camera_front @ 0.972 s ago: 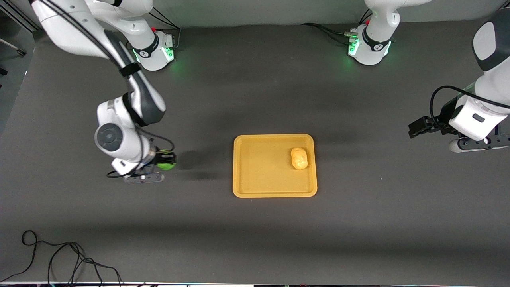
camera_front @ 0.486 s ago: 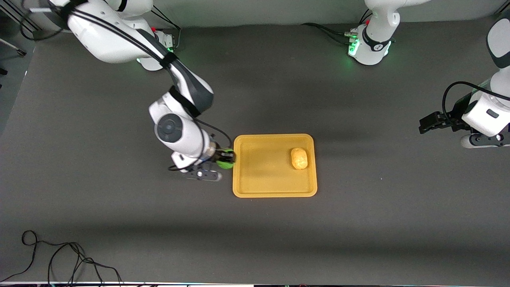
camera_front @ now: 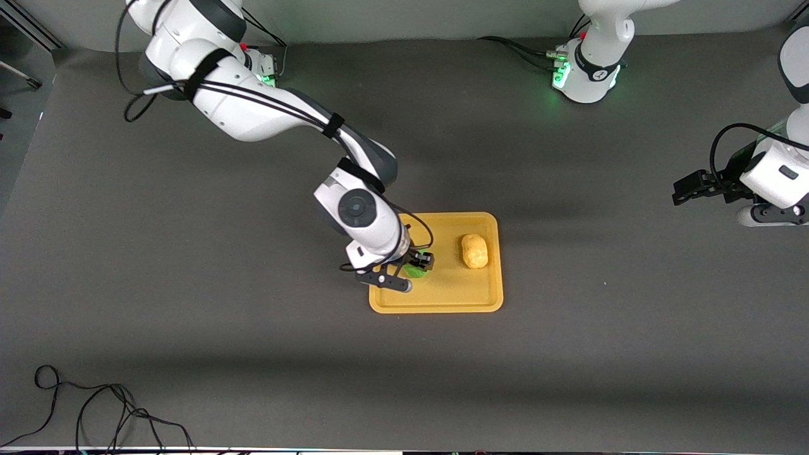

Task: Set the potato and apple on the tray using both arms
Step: 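Carry the green apple onto the tray beside the potato with the right gripper, then open the right gripper and draw it back from the tray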

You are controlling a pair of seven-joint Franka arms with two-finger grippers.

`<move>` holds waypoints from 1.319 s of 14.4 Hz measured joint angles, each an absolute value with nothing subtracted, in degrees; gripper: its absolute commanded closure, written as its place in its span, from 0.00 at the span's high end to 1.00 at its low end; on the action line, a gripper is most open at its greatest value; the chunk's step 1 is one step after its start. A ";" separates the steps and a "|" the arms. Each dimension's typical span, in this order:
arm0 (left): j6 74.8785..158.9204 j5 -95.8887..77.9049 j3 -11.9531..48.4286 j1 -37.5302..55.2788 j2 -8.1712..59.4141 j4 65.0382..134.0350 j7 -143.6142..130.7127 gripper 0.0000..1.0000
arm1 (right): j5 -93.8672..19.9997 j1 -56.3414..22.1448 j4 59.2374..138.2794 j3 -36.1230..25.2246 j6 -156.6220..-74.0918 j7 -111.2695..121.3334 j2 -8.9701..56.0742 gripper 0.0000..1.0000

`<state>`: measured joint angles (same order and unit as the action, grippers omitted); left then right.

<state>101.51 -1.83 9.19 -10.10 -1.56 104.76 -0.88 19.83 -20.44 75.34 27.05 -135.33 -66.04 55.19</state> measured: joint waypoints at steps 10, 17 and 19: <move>107.70 -1.84 9.72 -10.06 -5.83 111.60 -0.83 1.00 | 21.38 -16.12 71.58 33.37 -121.89 -67.08 52.93 1.00; 109.11 -1.83 10.01 -10.05 -5.95 112.75 -0.83 1.00 | 21.34 -8.28 71.98 35.64 -99.86 -57.26 36.53 1.00; 109.54 -1.84 9.99 -10.05 -5.85 112.88 -0.83 1.00 | 19.54 -7.20 74.87 31.49 -98.72 -49.93 30.52 1.00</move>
<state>109.54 -1.84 9.99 -10.05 -5.85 112.88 -0.83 19.54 -7.20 74.87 31.49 -98.72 -49.93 30.52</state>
